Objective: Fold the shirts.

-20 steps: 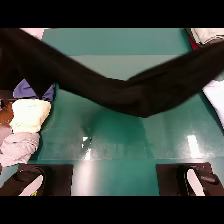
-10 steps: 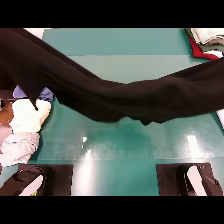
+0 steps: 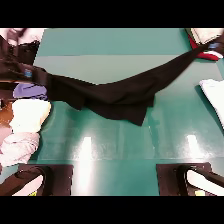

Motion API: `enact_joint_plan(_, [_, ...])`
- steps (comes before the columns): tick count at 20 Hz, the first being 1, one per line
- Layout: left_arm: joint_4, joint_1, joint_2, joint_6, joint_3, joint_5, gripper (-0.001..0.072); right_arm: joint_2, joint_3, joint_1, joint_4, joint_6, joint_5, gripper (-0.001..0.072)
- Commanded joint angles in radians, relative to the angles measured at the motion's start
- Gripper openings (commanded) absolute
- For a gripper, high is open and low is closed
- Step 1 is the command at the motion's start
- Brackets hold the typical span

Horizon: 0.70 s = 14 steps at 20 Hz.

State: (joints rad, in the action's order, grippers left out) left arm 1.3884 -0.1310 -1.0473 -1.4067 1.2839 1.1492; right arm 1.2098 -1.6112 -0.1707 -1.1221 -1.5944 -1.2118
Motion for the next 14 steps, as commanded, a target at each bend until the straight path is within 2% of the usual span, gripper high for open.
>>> enact_joint_plan(1, [-0.012,0.001,-0.096,-0.012,-0.077,-0.069,0.0029,0.155,0.067,0.159,-0.101,-0.002,0.262,0.0015])
enact_joint_plan(3, [-0.011,0.001,-0.112,-0.011,-0.077,-0.068,0.0028,0.237,0.052,0.188,-0.101,-0.003,0.349,0.0016])
enact_joint_plan(6, [-0.007,0.001,-0.112,-0.01,-0.077,-0.071,0.0028,0.344,-0.048,0.182,-0.1,-0.003,0.344,0.0018])
enact_joint_plan(7, [-0.007,0.001,-0.112,-0.01,-0.077,-0.072,0.0028,0.37,-0.092,0.173,-0.1,-0.003,0.325,0.0061])
enact_joint_plan(9, [-0.007,0.001,-0.112,-0.01,-0.077,-0.072,0.0028,0.394,-0.172,0.148,-0.101,-0.003,0.261,0.0512])
enact_joint_plan(10, [-0.007,0.001,-0.112,-0.01,-0.077,-0.071,0.0028,0.394,-0.201,0.132,-0.101,-0.002,0.215,0.0535])
enact_joint_plan(14, [-0.008,0.001,-0.112,-0.011,-0.077,-0.071,0.0029,0.387,-0.213,0.059,-0.102,-0.002,-0.096,0.0522])
